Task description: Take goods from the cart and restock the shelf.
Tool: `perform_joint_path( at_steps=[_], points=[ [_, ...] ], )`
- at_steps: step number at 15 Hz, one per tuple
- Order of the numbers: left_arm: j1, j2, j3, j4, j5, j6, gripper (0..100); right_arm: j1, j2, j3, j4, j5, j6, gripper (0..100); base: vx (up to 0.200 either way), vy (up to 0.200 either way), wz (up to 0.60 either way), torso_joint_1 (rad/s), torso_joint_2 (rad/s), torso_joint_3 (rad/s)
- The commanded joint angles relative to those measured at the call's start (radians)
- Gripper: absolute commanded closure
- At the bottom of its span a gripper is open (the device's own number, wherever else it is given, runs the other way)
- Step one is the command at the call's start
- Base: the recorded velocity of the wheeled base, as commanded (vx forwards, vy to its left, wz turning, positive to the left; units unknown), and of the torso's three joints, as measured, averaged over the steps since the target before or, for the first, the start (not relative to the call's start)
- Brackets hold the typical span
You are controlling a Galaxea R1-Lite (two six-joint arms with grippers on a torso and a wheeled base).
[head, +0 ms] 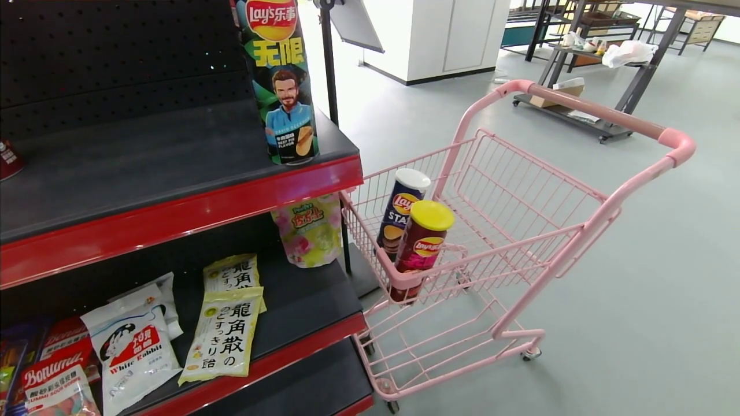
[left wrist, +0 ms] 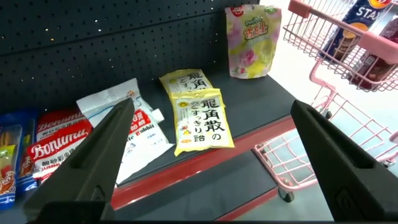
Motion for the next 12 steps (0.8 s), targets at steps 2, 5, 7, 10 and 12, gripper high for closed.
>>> perform_joint_path(
  at_steps=[2, 5, 7, 10, 12],
  points=[
    [0.000, 0.000, 0.000, 0.000, 0.000, -0.002, 0, 0.130, 0.918, -0.243, -0.469, 0.239, 0.019, 0, 0.000, 0.000, 0.00, 0.000, 0.00, 0.000],
    [0.000, 0.000, 0.000, 0.000, 0.000, -0.002, 0, 0.135, 1.153, -0.284, -0.641, 0.394, 0.015, 0, 0.000, 0.000, 0.00, 0.000, 0.00, 0.000],
    [0.000, 0.000, 0.000, 0.000, 0.000, 0.000, 0, 0.146, 1.231, -0.312, -0.647, 0.414, 0.004, 0, 0.000, 0.000, 0.00, 0.000, 0.00, 0.000],
    [0.000, 0.000, 0.000, 0.000, 0.000, 0.000, 0, 0.163, 1.331, -0.378, -0.648, 0.424, -0.017, 0, 0.000, 0.000, 0.00, 0.000, 0.00, 0.000],
    [0.000, 0.000, 0.000, 0.000, 0.000, 0.000, 0, 0.198, 1.369, -0.384, -0.648, 0.466, -0.017, 0, 0.000, 0.000, 0.00, 0.000, 0.00, 0.000]
  ],
)
